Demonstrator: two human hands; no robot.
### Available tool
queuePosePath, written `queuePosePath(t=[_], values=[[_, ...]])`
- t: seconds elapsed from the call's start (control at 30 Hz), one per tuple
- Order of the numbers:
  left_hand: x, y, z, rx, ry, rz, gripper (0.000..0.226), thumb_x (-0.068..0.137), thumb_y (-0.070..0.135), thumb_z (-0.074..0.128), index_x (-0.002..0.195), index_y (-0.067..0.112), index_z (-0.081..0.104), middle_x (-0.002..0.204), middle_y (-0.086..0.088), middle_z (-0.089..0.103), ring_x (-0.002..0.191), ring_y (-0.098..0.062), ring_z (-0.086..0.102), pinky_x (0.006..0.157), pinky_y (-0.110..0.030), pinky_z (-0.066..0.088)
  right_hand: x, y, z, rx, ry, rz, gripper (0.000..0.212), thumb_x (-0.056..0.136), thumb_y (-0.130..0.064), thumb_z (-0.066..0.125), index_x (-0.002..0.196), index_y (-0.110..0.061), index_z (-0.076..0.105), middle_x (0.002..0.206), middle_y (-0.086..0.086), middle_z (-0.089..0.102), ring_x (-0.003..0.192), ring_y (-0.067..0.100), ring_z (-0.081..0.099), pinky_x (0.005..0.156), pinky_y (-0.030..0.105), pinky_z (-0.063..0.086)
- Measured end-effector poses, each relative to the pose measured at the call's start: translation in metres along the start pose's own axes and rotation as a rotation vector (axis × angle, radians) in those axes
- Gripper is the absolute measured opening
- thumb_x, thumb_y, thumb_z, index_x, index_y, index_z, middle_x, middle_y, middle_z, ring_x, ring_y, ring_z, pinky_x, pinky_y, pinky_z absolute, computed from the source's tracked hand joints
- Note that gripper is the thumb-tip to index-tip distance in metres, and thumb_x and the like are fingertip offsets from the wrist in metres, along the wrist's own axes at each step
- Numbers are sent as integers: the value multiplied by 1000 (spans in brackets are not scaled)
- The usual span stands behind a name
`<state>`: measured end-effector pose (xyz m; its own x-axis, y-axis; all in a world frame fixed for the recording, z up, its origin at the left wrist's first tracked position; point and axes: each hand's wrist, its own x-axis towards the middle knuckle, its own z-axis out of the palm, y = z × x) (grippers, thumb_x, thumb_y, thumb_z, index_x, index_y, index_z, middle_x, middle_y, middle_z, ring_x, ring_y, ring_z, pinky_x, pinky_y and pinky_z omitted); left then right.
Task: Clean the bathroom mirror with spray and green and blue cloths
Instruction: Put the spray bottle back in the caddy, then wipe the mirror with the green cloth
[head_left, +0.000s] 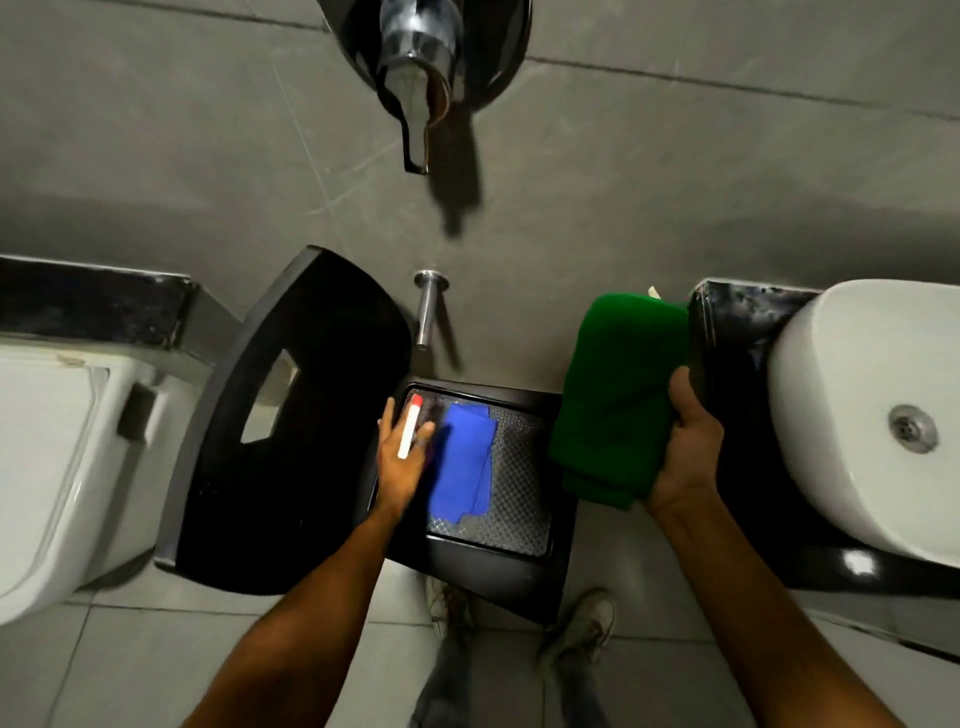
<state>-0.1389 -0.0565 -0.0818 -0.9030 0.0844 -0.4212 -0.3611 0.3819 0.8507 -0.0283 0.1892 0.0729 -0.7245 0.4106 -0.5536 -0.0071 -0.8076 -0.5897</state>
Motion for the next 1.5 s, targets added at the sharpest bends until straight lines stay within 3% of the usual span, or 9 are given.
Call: queuePosePath(t=[0.23,0.4,0.67,0.87,1.03,1.17,1.3,1.4,1.5], values=[[2,-25,3,-102,23,-324,105,94,26,73,165,6,-1,174,-15,13,161,-32,19,132,-46,18,15,12,-2,-35,43,13,47,95,-50,47,100,-18,81,109,11,78,96,31,75,78,50,61],[-53,-26,13,-43,1,-495,76,91,23,77,147,-14,42,149,-34,53,139,-42,54,118,-46,42,-5,12,16,-8,37,58,53,96,-49,43,93,-14,82,97,12,79,83,29,77,76,51,62],[-98,167,47,106,-198,263,79,99,32,65,162,6,27,173,-11,22,164,-22,9,131,-30,11,-63,-81,57,76,-15,-119,58,90,-52,50,125,-9,67,116,16,72,105,37,66,108,54,41],[-125,341,56,176,-220,1022,72,99,33,63,161,14,32,174,1,20,164,-14,2,132,-32,13,-108,-185,71,138,-27,-366,51,93,-50,48,114,-10,72,108,16,74,94,35,69,97,48,48],[-151,511,74,310,12,1508,71,100,44,51,162,16,31,174,-4,19,163,-21,2,132,-39,11,-138,-307,90,125,-81,-656,56,94,-49,49,128,-7,63,103,16,71,90,35,64,84,42,49],[-176,652,74,422,275,1688,73,100,49,40,163,14,28,174,-8,15,161,-24,-4,131,-38,-2,-154,-413,150,55,-91,-906,54,94,-44,54,131,-5,61,100,14,67,85,29,61,80,39,48],[-205,767,78,526,421,1687,75,104,51,34,166,17,9,176,-8,-1,160,-22,-16,131,-39,-10,-178,-520,222,-168,-57,-1192,58,101,-42,46,150,-13,39,141,20,55,127,37,54,114,52,39],[-213,817,91,624,474,1662,78,104,53,31,166,16,2,176,-9,-6,162,-25,-16,131,-40,-10,-187,-580,272,-491,197,-1509,65,105,-38,37,160,-23,6,169,8,8,155,27,15,126,48,16],[-221,861,102,658,528,1652,79,104,57,25,166,18,-4,175,-8,-13,160,-26,-20,132,-42,-12,-197,-636,329,-842,428,-1774,67,105,-40,31,159,-19,-3,169,7,-7,156,22,-6,126,39,-3]])
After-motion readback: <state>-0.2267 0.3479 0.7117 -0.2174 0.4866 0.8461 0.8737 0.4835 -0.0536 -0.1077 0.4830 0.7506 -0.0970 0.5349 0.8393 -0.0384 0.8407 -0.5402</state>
